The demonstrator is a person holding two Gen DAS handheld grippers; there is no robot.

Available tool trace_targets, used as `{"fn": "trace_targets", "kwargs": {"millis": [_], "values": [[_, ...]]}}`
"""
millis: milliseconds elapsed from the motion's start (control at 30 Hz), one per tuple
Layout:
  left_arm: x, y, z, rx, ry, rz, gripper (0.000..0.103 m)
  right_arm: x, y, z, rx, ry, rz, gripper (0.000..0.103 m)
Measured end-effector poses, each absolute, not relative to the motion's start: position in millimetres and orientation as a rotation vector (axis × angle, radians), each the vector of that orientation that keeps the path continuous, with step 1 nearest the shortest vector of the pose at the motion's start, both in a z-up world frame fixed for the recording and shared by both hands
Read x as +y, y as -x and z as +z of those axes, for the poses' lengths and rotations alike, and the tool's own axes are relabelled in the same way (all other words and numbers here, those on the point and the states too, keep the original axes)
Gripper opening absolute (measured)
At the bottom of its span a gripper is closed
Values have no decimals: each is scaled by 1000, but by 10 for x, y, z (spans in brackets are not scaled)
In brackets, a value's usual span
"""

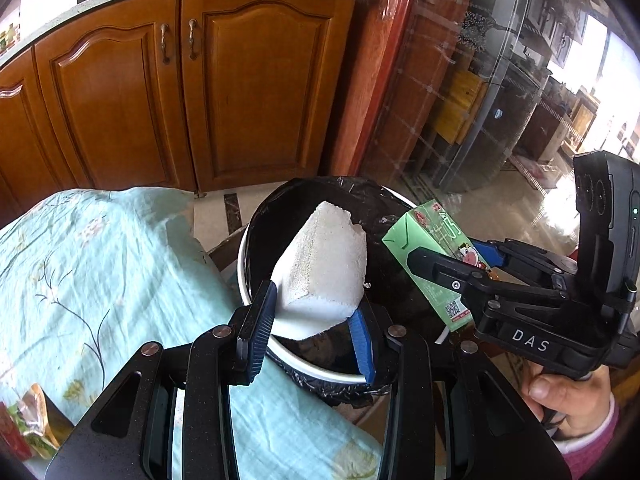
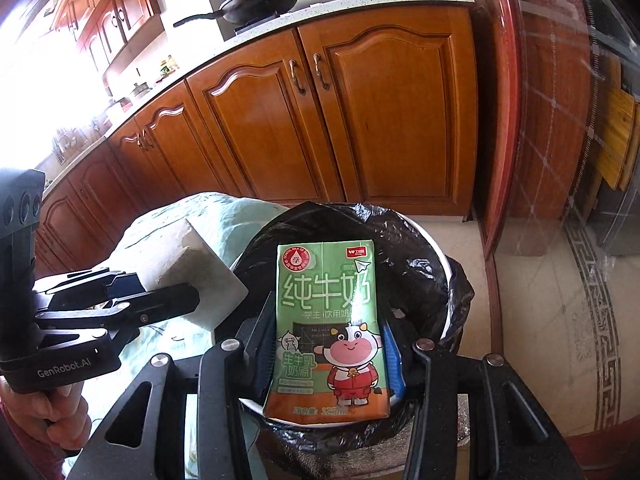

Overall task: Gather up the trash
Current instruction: 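Carry the foam block and green carton over the bin with both grippers, then open the left gripper over the bin while the right gripper opens, releasing both items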

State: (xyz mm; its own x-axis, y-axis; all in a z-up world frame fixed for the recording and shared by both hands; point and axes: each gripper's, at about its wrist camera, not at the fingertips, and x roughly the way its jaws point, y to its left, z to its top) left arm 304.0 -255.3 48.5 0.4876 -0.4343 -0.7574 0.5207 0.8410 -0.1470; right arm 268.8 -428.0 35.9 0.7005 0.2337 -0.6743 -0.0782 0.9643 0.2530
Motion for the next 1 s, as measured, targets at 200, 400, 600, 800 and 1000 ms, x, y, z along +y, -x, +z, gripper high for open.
{"fn": "trace_targets", "kwargs": {"millis": [200,400,600,800,1000], "values": [[-2651,-3105,420,904,-122,-578,35,-4302,-2790,316,794,-212,169,45],[-2720,-3177,361,917,-128,-579,35,-4328,-2841,278,805,-215,163,45],[-2761,-3212,326,925,-137,-576,35,-4365,-2876,237,814,-220,159,45],[-2813,-3237,300,934,-145,-577,37,-4389,-2897,213,820,-225,157,45],[-2874,-3193,280,939,-178,-569,46,-4409,-2920,199,830,-237,160,48]]}}
